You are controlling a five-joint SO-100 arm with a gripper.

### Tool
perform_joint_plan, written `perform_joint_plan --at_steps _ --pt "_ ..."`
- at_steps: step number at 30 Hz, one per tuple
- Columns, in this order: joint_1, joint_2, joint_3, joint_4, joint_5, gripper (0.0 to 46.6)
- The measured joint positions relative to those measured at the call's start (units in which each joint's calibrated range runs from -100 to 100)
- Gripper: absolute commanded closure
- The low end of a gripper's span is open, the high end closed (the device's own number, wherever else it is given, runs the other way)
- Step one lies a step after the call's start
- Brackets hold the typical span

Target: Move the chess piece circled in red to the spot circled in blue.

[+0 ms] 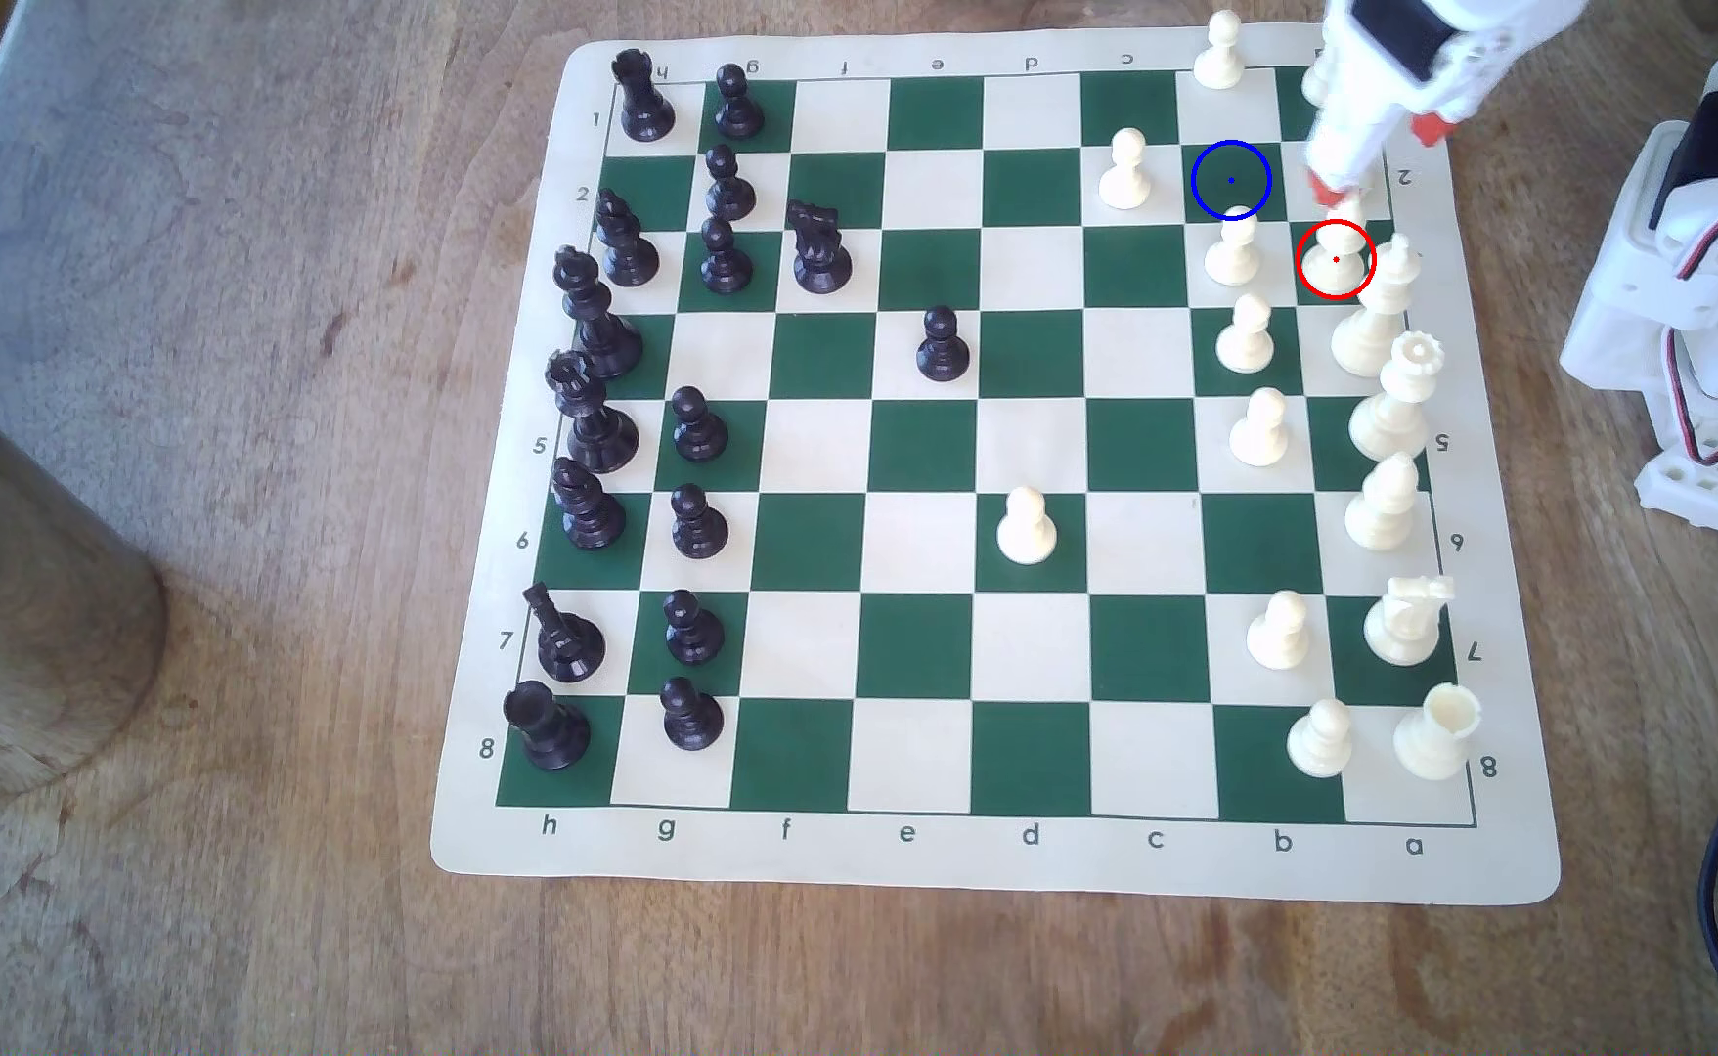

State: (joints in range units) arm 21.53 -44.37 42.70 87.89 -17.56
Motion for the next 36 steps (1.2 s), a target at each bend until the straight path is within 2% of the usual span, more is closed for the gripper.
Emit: perform_joint_plan --at_steps 5,15,36 --pt "0.5 5.4 1.1 -3.1 -1.1 28.4" --pt "3.2 12.0 4.3 -8.5 -1.4 27.6" --pt "1.8 16.8 8.4 -14.8 -1.7 30.1"
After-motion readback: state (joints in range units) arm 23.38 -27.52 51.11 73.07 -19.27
